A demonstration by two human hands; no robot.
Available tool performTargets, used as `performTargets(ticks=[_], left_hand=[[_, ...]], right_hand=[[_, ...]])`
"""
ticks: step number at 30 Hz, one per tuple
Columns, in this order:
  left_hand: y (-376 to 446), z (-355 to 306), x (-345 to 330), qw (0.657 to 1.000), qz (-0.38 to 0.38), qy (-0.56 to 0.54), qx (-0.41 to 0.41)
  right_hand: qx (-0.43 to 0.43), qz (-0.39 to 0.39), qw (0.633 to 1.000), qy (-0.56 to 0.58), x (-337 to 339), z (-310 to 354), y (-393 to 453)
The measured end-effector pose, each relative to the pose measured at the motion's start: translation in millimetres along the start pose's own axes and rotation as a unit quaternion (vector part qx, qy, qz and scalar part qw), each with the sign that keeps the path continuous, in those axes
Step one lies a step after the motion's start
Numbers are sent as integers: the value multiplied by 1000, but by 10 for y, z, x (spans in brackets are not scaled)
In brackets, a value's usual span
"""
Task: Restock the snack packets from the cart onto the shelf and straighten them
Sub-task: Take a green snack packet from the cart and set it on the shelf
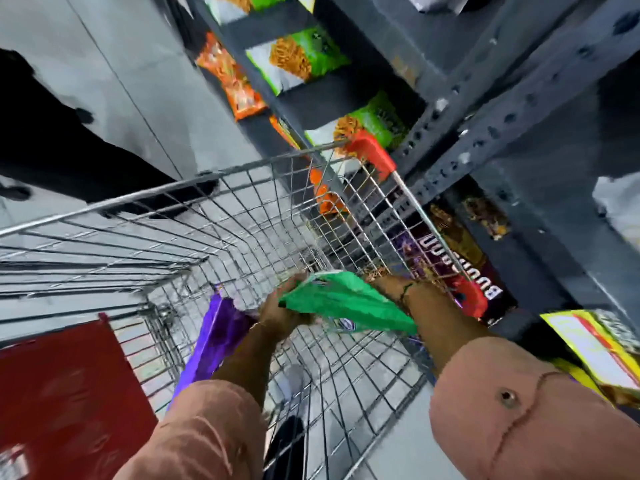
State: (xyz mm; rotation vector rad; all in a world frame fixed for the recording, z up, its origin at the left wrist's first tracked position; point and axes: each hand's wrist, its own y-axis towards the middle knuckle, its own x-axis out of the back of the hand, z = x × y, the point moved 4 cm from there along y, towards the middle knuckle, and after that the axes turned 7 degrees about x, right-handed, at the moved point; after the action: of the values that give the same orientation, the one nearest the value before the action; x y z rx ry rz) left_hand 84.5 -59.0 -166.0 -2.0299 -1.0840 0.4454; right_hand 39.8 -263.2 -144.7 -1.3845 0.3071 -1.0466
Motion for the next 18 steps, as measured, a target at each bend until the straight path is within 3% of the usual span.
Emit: performTargets(ticks=[5,9,13,16,18], left_hand=[[10,-76,66,1000,9,3,23],[-118,-352,95,998,24,-2,-50],[-410,-669,132,992,38,22,-122],[-672,-830,181,988,-2,26,-150],[-878,-964,213,987,-36,10,-158]], right_hand=[[-50,9,991,121,109,-15,-158],[-71,12,988,135,198,-62,-457],[-13,-43,993,113,371,-203,-784],[60,-153,983,79,462,-215,-1179],[142,-110,983,31,458,-30,-1425]])
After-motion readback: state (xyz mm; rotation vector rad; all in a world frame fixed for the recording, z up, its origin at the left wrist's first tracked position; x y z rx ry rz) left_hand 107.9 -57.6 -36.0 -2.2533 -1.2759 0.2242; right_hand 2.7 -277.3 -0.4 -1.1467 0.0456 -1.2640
